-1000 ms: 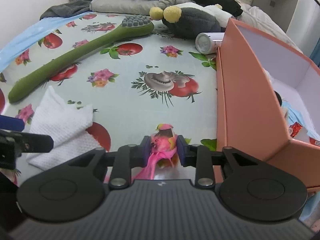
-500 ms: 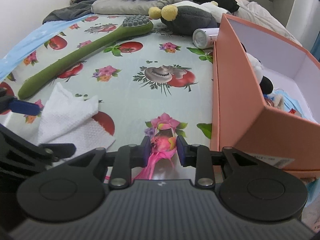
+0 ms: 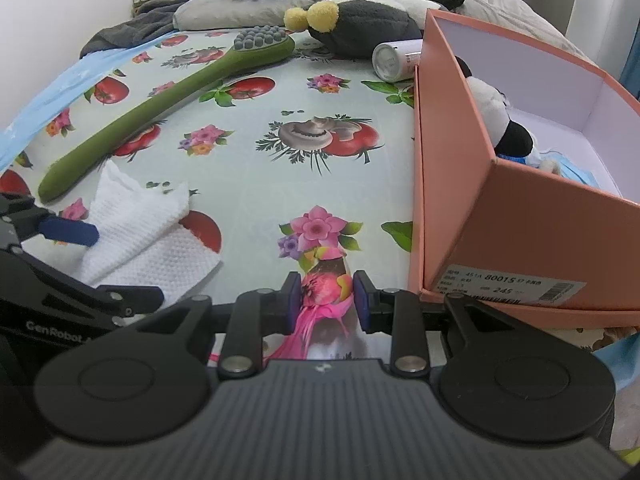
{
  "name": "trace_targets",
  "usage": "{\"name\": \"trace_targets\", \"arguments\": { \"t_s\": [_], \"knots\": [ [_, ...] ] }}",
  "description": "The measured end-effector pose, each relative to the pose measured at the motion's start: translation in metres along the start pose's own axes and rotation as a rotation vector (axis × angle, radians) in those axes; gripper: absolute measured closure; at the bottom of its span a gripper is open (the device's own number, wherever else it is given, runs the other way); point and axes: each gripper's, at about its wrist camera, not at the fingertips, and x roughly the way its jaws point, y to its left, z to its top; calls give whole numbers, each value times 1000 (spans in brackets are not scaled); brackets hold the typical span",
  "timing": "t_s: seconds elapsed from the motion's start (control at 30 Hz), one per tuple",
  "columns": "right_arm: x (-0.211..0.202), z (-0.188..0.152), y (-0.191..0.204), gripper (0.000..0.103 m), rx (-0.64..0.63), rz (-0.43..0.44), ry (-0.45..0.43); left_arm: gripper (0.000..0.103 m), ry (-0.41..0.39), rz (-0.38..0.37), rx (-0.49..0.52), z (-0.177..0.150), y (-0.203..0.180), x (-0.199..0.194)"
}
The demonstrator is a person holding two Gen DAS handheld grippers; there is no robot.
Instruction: Organize soft objects
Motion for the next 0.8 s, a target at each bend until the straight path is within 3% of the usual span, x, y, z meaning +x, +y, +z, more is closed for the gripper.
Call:
{"name": "trace_targets", "arguments": {
  "t_s": [0.23, 0.3, 0.47, 0.8],
  "knots": [
    [-3, 0, 0, 71, 24, 12, -5, 38, -10, 6, -49, 0, 3, -6],
    [-6, 0, 0, 71, 33, 14, -8, 52, -14, 5, -71, 1, 5, -8],
    [-13, 2, 2, 71, 39, 7, -20, 76, -18, -48, -184, 5, 13, -15],
    [-37, 6, 3, 71, 77, 36, -46, 92, -65, -102, -295, 6, 4, -38]
  ]
}}
